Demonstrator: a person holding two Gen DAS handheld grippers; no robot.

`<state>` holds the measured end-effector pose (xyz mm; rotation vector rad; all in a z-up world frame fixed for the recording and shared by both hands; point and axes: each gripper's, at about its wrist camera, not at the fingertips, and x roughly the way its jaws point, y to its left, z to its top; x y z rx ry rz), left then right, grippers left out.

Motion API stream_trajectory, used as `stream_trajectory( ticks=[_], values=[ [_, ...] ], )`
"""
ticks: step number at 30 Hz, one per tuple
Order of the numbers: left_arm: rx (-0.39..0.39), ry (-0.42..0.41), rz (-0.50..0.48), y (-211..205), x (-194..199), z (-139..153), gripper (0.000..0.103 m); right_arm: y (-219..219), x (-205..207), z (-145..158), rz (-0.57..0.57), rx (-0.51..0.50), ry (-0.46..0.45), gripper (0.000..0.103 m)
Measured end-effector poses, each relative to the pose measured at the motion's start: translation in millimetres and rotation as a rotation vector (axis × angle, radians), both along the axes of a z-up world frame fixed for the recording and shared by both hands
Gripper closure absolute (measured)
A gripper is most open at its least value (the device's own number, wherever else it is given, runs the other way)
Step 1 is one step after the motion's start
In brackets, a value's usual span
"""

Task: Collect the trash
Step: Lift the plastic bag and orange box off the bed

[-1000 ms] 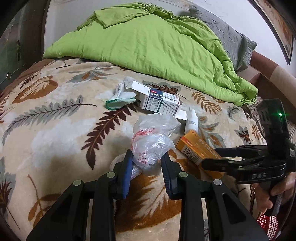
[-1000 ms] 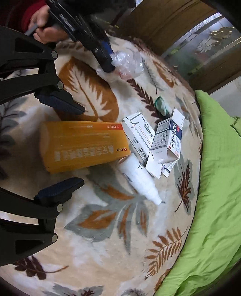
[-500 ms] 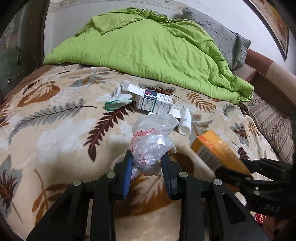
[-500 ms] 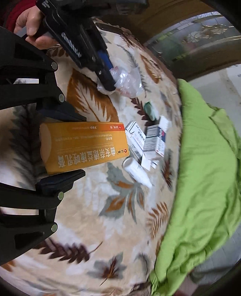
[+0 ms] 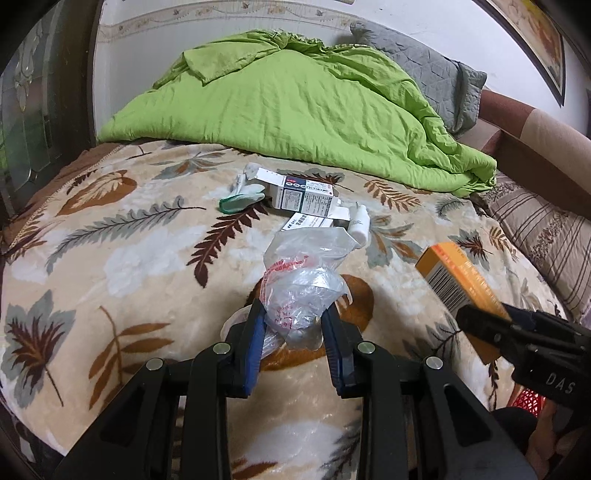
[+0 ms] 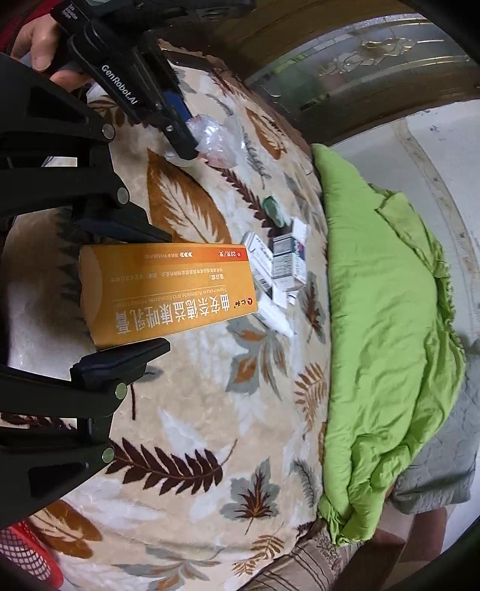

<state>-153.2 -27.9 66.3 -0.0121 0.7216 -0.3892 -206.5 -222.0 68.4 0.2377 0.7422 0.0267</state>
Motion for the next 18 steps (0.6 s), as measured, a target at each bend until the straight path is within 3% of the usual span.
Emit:
stream_trajectory(
  ticks=[9,18],
  values=[
    [0.040,-0.037,0.025,-0.3,-8.0,2.8,0.074,-9.2,-5.9,0.0,-0.017,0.054,-0.018,0.049],
    [0.046,-0.039,0.027,-0.1,-8.8,2.4,0.074,-6.2,-5.0,-0.3,-0.011,0.044,-0.019,0.049]
  ],
)
